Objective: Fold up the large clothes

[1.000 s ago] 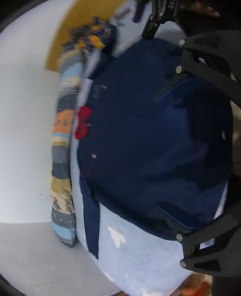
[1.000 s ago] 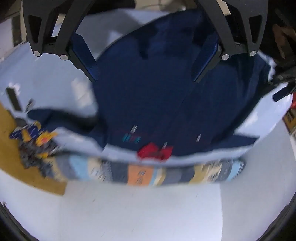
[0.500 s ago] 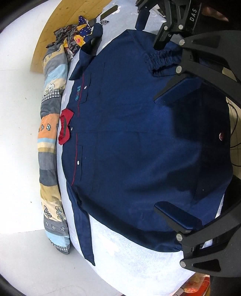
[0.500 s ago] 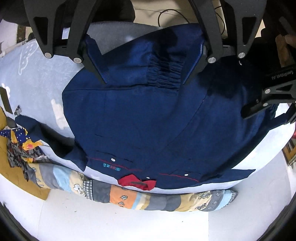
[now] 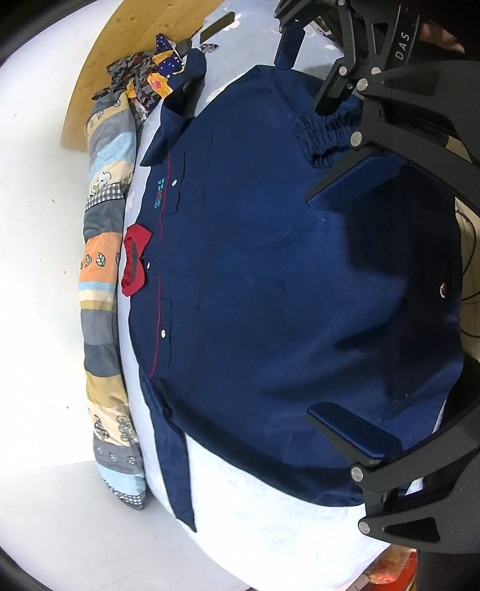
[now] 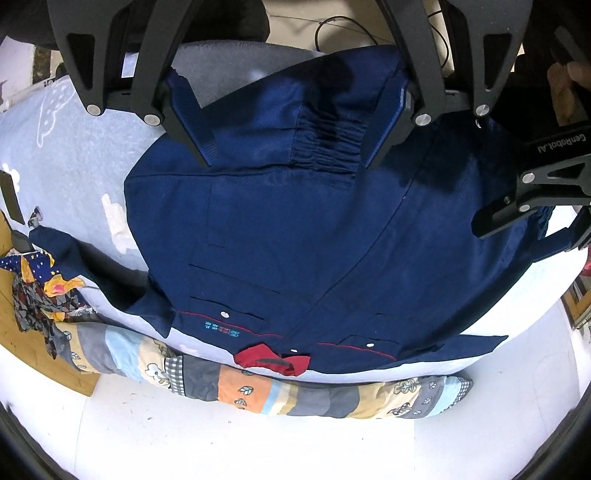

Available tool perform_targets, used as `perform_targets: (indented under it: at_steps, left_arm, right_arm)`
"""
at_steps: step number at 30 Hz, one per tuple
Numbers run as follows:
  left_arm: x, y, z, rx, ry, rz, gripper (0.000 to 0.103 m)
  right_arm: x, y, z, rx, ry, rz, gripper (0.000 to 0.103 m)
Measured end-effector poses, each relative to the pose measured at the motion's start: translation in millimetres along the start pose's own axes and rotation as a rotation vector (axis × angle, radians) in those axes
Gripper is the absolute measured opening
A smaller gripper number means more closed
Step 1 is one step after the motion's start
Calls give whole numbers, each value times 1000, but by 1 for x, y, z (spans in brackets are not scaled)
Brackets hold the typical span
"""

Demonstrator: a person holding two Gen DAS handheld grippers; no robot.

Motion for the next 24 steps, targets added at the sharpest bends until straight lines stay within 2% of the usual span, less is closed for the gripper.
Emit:
perform_targets:
  at_steps: [8, 16, 24]
  left_arm:
    - [-7, 0, 3, -23, -32, -46, 103]
    - [-5, -2, 1, -15, -46, -38, 103]
    - [-9, -8, -4, 10, -24, -36, 103]
  right_arm:
    - [-4, 3, 4, 14, -24, -31, 82]
    - [-13, 3, 4, 13, -48, -82, 82]
    - [-41, -3, 14, 10, -127, -222, 82]
Point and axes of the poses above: each gripper's, at about its wrist camera, not at the fingertips, and z roughly against the way its jaws point, x to its left, y to its underside, the point moved 3 cm from there along -z, roughly the way its jaws point, and after that the axes turned 12 degrees about -y, right-handed, at the moved point
